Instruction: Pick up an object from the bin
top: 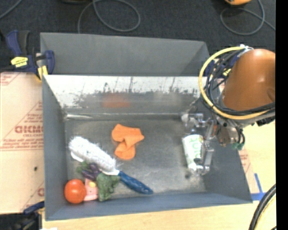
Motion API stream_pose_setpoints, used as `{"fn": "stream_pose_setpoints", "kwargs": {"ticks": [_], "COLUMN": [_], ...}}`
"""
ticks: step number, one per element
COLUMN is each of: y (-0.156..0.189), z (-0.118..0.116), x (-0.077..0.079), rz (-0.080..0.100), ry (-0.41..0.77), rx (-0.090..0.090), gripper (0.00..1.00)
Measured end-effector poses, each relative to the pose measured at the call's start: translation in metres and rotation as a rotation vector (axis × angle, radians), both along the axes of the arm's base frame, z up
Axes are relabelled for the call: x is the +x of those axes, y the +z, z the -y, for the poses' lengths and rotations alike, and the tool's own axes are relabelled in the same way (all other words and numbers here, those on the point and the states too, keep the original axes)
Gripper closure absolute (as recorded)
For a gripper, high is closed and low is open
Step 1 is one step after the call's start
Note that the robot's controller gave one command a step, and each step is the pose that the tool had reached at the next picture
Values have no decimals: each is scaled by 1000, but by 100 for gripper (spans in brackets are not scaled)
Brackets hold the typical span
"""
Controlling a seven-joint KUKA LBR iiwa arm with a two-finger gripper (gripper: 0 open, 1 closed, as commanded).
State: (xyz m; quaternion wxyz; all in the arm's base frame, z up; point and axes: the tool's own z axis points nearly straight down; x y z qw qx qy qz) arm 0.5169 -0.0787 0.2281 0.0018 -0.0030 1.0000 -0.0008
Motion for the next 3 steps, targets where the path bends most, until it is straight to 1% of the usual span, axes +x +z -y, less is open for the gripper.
{"fn": "stream_pose_setpoints", "kwargs": {"ticks": [1, 2, 3], "y": [-18, -51, -60], "z": [-7, -23, -34], "x": [9, 11, 23], "rz": [6, 2, 4], "ry": [66, 77, -159], "rx": [-2, 0, 2], "gripper": [0, 0, 0]}}
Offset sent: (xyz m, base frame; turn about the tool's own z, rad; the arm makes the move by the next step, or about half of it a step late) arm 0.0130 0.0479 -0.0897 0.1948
